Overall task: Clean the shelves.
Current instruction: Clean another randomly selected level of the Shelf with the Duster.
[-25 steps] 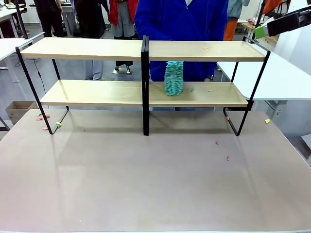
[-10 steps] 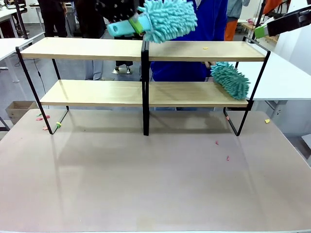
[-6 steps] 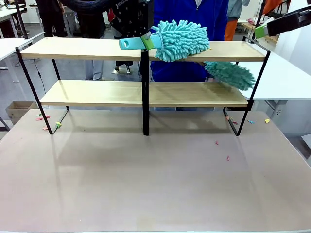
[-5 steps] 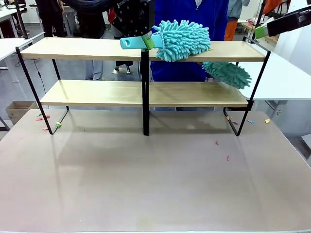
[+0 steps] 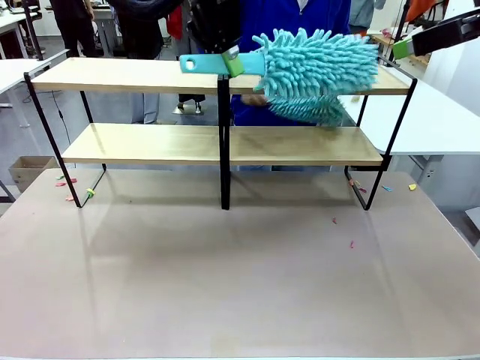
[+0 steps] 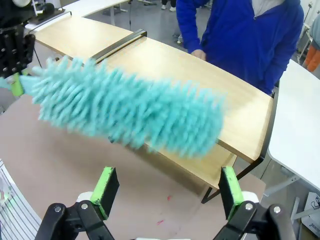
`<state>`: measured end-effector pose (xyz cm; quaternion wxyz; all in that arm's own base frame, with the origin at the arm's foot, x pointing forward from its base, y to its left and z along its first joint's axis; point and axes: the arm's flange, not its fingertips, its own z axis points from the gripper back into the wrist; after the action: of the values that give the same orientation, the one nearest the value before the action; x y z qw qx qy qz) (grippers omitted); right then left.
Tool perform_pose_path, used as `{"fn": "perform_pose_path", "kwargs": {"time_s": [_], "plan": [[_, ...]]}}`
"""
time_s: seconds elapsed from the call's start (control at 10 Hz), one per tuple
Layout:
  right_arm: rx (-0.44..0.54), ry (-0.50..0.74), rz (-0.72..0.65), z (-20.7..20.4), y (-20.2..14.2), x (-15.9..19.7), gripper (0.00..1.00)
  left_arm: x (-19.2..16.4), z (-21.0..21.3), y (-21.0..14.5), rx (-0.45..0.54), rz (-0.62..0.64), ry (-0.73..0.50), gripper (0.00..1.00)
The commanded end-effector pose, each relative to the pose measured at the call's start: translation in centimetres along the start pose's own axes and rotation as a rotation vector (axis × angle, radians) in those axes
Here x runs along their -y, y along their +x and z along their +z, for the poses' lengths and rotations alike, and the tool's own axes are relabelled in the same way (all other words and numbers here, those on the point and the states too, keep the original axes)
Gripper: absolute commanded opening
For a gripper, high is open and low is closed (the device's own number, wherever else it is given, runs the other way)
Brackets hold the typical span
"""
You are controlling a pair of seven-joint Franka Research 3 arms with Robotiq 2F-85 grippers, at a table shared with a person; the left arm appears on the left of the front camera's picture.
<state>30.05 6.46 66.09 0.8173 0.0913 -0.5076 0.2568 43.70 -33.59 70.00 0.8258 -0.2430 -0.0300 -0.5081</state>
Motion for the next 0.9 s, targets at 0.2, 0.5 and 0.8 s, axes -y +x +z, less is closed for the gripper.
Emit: {"fn": "perform_pose_path", "kwargs": {"time_s": [0.2,0.5,0.8], "plan": [[0.002,-0.002,-0.001,0.0,0.1,0.1,1.0,-0.2,1.7,-2.7,-0.153,-0.2,-0.034,0.13],[0.002,-0.002,-0.001,0.0,0.1,0.1,1.0,-0.6,4.2,-5.9,-0.093,-0.183,-0.054,0.13],[0.002,-0.002,-0.001,0.0,0.1,0.1,1.0,-1.8,9.5,-17.8,0.01,-0.084,-0.093,0.13]]}}
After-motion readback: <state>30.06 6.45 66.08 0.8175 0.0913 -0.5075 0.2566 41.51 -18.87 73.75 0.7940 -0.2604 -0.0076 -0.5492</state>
